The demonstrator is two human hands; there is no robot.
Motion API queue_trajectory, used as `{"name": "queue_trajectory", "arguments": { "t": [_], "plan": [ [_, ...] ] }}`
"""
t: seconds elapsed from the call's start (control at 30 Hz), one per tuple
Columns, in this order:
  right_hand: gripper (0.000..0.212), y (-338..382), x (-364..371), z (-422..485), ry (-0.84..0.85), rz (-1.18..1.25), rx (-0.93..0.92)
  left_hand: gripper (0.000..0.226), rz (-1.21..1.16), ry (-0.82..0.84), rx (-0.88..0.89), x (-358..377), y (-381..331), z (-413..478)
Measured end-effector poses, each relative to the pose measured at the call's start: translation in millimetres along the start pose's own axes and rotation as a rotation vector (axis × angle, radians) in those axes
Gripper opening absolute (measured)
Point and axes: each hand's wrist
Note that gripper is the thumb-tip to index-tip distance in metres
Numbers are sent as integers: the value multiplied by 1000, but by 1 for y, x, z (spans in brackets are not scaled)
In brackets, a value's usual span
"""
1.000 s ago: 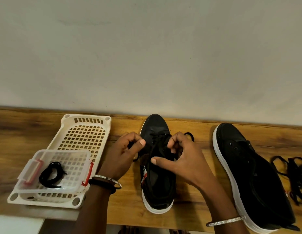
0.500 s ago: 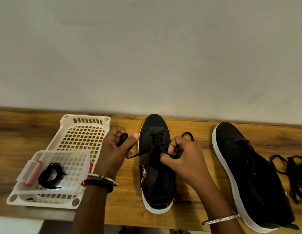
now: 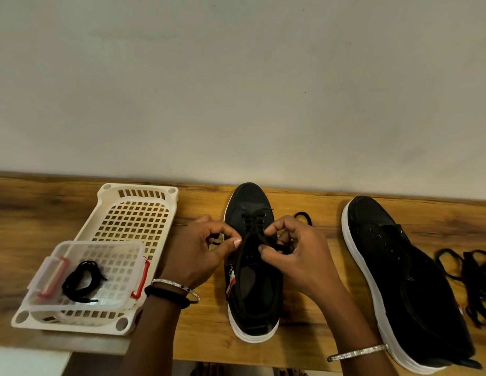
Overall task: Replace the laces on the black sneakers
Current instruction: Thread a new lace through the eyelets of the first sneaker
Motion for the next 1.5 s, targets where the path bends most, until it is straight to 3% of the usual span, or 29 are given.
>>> {"name": "queue_trajectory", "arguments": {
  "t": [0.1,0.23,0.33,0.4,0.5,0.63,0.83,1.03,1.37,1.43,1.5],
  "plan": [
    [19,1,0,0,3,12,17,3,-45,18,-8,5,-3,0],
    [18,1,0,0,-7,23,31,20,-184,45,-91,6,-8,2],
    [18,1,0,1,-9,30,31,29,-72,-2,-89,8,-7,2],
    [18,0,0,2,-6,37,29,27,44,-43,-48,8,-8,3],
    [21,0,-3,1,47,73,53,20,-41,-43,36,9,-13,4],
    [42,2,-13,0,126,198,141,17,-75,-51,56,11,-19,4],
    [21,4,-12,0,157,155,175,13,-118,0,-10,14,-19,5],
    [18,2,-5,0,143,152,200,7,-252,80,-127,5,-18,5],
    [23,8,-10,1,96,191,260,13,-2,-76,-23,6,-14,4],
    [33,10,-17,1,164,223,293,26,-80,-26,-39,-2,-9,3],
    [40,11,-24,0,206,258,288,35,-340,30,-72,-10,-11,1]
  ]
}}
Point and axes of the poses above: each hand's wrist, its own z-axis towards the middle knuckle, its own x-axis out of the palm, y = z × x, and after that the axes turned 5 degrees about z, right-handed
